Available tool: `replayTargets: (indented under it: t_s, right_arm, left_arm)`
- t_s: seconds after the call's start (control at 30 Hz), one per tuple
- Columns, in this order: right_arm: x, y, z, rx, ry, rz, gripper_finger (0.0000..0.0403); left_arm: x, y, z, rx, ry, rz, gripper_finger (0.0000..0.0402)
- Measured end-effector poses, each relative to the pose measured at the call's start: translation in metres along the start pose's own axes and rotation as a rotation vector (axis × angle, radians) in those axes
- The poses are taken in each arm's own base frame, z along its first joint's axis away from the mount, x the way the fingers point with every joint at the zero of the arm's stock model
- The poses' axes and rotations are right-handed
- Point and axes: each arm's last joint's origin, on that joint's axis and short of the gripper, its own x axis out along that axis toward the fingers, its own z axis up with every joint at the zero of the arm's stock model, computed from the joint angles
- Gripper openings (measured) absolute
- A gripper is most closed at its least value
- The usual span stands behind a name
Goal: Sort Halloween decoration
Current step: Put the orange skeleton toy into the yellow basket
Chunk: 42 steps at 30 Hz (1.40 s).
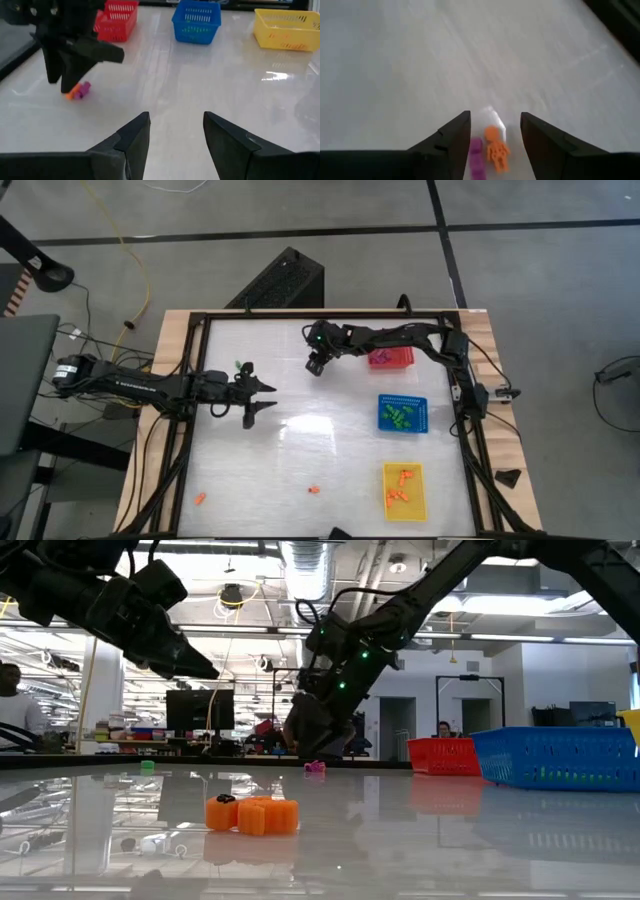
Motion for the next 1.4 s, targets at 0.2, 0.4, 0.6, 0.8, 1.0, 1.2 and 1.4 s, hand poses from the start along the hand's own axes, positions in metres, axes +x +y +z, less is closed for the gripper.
replayTargets:
  t_s: [0.2,0.4,0.6,0.8,1.0,1.2,1.4]
  right_arm:
    - [0.007,-0.002,-0.004,0.025,0.011,-0.024,0.0193]
    - [0.013,0.01,-0.012,0.028,0.026,-0.13,0.018]
    - [0.012,0.012,-0.017,0.055,0.081,-0.091,0.016]
    - [0.012,0.011,-0.02,0.087,0.119,-0.082,0.0111]
    - [0.01,0.013,-0.023,0.066,0.159,-0.084,0.0026]
    - [-0.003,0.021,-0.018,0.028,0.147,-0.06,0.0026]
    - [-0.043,0.034,0.001,-0.026,0.079,0.011,0.0019]
  left_arm:
    - [0.0,-0.001,-0.001,-0.012,0.009,-0.033,0.0173]
    - [0.0,-0.001,0.0,-0.013,0.003,-0.033,0.0173]
    - [0.0,-0.002,0.002,-0.013,-0.017,-0.052,0.0173]
    - [0.0,-0.002,0.002,-0.016,-0.017,-0.053,0.0173]
    - [0.0,-0.002,0.002,-0.021,-0.015,-0.073,0.0173]
    - [0.0,-0.003,0.002,-0.021,-0.012,-0.103,0.0173]
    - [0.0,-0.004,0.0,-0.031,0.008,-0.123,0.0173]
